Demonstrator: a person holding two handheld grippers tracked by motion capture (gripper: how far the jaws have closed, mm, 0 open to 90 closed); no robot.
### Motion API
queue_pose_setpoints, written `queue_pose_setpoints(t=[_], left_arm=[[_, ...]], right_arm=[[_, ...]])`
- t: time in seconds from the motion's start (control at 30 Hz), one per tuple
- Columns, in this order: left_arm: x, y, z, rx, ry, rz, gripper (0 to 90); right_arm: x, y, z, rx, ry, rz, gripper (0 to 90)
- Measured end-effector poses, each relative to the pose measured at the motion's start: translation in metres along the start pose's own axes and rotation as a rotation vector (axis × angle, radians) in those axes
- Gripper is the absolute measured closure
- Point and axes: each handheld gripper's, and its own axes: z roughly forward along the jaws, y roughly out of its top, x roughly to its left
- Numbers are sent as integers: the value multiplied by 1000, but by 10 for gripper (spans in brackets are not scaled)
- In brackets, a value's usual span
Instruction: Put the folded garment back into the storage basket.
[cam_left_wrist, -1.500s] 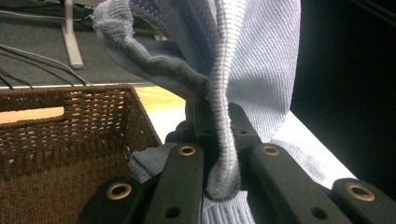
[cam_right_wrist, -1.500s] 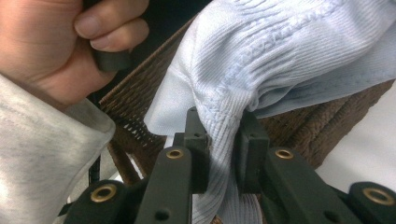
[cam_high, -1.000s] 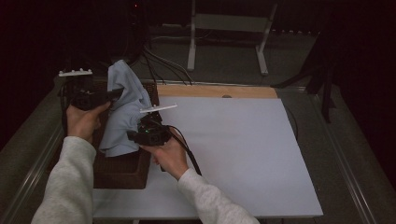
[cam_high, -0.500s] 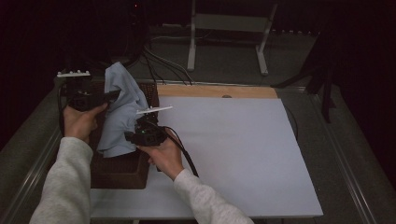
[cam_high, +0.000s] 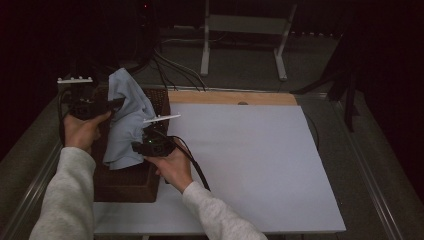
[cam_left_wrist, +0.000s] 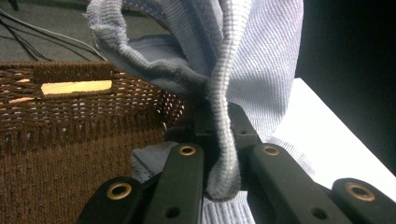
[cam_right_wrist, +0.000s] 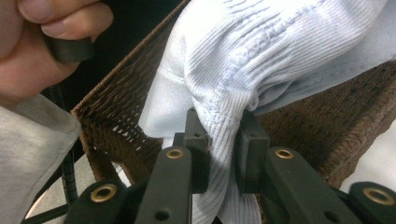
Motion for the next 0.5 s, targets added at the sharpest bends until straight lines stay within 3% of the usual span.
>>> queue_pose_setpoints(t=[0.5], left_arm=[[11, -2, -2, 18, 24, -8, 867]], right_arm=[[-1, -2, 14, 16, -1, 24, 785]])
